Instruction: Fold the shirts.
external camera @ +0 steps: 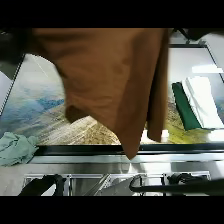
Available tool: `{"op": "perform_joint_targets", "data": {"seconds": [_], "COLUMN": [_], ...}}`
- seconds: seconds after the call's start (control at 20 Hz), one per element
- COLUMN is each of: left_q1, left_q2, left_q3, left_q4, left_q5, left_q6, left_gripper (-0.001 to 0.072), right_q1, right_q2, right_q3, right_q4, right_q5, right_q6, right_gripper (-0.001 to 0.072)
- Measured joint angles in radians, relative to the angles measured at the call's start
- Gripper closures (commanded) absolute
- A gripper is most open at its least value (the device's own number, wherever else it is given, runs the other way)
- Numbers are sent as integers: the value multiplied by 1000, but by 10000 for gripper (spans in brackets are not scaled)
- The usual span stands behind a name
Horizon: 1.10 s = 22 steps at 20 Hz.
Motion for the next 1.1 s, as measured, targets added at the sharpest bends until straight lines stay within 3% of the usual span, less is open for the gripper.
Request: {"op": "perform_joint_targets", "data": {"seconds": [0.35,0.4,0.45,0.5,0.55,0.8,0.95,1.0,1.05,1.1], "left_q1": [3,8,14,24,36,111,153,163,171,175], "left_q2": [-377,-436,-488,-541,-586,-722,-748,-752,-756,-758], "left_q3": [-246,-264,-273,-274,-264,-122,-43,-28,-24,-27], "left_q4": [10,8,7,5,5,-3,-3,-4,-4,-4], "left_q5": [2,3,5,5,0,-68,-156,-194,-230,-258], "left_q6": [20,27,32,39,42,49,46,45,39,37], "left_gripper": [688,687,602,362,226,223,223,222,222,223], "right_q1": [2,2,2,0,-2,-74,-137,-150,-155,-156], "right_q2": [-455,-513,-565,-604,-627,-565,-449,-402,-356,-304], "right_q3": [-190,-200,-208,-212,-215,-221,-250,-286,-339,-414], "right_q4": [132,168,204,238,258,297,225,195,170,146], "right_q5": [45,44,39,31,24,50,145,175,198,212], "right_q6": [-6,-15,-25,-34,-40,-55,21,50,74,93], "right_gripper": [683,615,465,409,409,408,406,378,231,147]}}
